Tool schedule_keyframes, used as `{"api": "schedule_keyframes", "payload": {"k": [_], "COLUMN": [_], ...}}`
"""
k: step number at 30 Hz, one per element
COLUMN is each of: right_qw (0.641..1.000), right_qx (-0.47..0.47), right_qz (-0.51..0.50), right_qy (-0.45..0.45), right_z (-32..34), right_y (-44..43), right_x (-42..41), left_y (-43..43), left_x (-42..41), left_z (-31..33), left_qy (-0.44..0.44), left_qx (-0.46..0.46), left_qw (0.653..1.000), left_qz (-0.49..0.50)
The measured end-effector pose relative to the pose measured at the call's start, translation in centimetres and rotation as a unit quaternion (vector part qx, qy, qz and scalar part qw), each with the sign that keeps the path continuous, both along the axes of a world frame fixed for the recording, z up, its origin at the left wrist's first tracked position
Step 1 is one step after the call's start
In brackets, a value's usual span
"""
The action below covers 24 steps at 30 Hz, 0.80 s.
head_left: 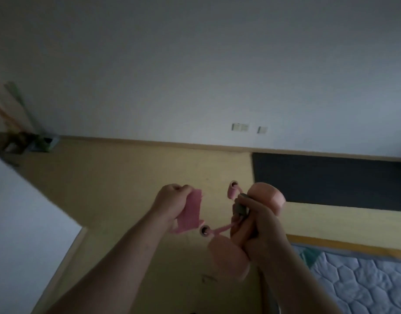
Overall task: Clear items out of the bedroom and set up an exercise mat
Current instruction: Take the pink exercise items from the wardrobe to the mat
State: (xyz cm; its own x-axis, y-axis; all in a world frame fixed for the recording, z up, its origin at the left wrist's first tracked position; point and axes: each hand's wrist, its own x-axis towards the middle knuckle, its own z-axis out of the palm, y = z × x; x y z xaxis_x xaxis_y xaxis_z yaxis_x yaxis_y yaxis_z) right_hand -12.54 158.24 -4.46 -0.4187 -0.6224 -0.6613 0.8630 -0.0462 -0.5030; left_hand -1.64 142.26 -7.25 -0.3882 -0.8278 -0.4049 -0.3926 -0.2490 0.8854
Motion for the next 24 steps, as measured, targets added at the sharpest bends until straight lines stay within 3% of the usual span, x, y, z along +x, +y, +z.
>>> {"api": "schedule_keyframes", "payload": {"k": [12, 16, 24], "right_qw": [0.984, 0.980, 0.968], "right_qx": [-0.013, -0.040, -0.029], "right_qz": [-0.171, -0.185, -0.244], "right_qy": [-0.045, -0.053, -0.038], "right_z": [-1.6, -1.9, -1.1], "right_y": [-8.3, -10.8, -14.4], "right_x": [-25.2, -34.4, -50.2], "left_y": [-10.0, -12.2, -14.3], "left_x": [-29.9, -39.8, -58.5], "left_z": [-0.7, -0.2, 1.1], "left_qy": [0.053, 0.021, 0.039], "left_qx": [0.120, 0.102, 0.086], "left_qw": [0.968, 0.947, 0.913], "left_qz": [-0.214, -0.304, -0.398]}}
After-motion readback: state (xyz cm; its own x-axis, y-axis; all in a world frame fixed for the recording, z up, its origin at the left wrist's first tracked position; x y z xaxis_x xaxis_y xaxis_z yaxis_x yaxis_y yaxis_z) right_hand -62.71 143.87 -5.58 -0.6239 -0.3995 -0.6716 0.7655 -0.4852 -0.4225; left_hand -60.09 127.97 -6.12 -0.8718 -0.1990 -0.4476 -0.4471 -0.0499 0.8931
